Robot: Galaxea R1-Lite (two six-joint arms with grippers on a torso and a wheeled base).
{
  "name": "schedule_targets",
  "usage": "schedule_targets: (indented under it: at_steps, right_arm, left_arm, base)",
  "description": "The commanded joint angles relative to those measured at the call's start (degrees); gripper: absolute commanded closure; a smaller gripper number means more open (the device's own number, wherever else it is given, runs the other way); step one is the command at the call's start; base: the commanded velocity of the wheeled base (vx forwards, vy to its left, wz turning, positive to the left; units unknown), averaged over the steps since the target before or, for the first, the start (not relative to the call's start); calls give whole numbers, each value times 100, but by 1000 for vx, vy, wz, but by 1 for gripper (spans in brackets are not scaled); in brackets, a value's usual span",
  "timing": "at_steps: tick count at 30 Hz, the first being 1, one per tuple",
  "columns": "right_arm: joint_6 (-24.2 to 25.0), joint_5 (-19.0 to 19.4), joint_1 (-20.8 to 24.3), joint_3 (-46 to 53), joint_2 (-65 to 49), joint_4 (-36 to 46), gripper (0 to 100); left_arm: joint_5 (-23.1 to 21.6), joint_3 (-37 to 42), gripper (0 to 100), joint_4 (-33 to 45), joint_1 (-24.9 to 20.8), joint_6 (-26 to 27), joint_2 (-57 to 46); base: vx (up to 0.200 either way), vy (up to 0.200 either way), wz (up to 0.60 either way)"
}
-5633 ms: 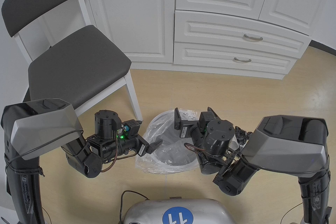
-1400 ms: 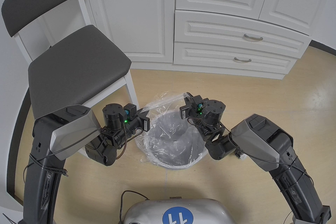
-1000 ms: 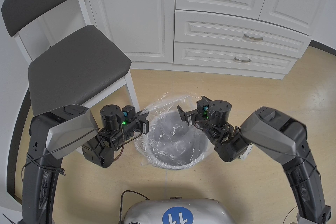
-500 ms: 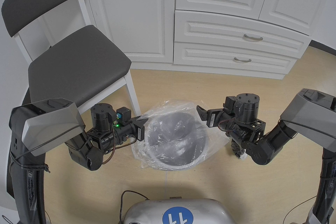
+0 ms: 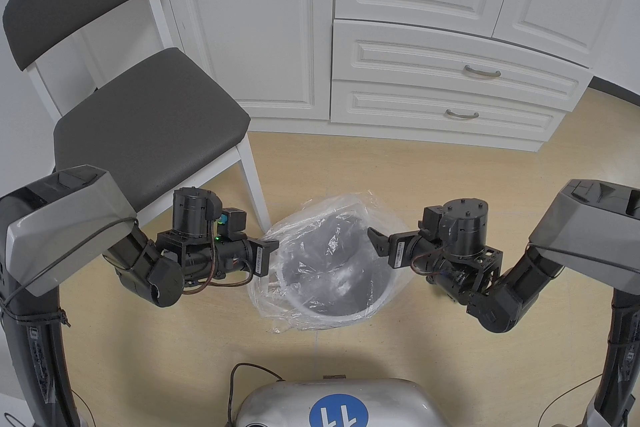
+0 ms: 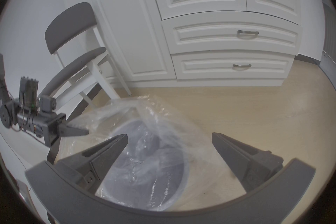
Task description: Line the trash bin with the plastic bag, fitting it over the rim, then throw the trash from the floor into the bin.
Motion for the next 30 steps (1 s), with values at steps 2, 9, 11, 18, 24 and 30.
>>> schedule_targets:
  at_steps: [2, 9, 11, 18, 24, 30]
  right_arm:
    - [41, 16, 214, -133, 647, -153, 0]
    - [41, -28, 153, -414, 1086, -426, 0]
    - [41, -28, 144, -423, 1086, -426, 0]
    - [93, -45, 117, -598, 1148, -426, 0]
    - [217, -89, -58, -845, 1139, -426, 0]
    - [155, -221, -269, -757, 858, -276, 0]
  left_arm:
    - [-381, -280, 100, 233, 112, -430, -98]
    - [-381, -254, 0, 180, 165, -368, -80]
    - [-381, -263, 0, 215, 165, -254, -72]
    - [-372, -227, 0, 224, 174, -210, -107]
    - [-372, -113, 0, 224, 262, 229, -124]
    - [-153, 476, 0, 215, 420, 1864, -318]
  base:
    - [0, 0, 0]
    - [0, 0, 0]
    - [0, 0, 0]
    - [0, 0, 0]
    - [0, 0, 0]
    - [0, 0, 0]
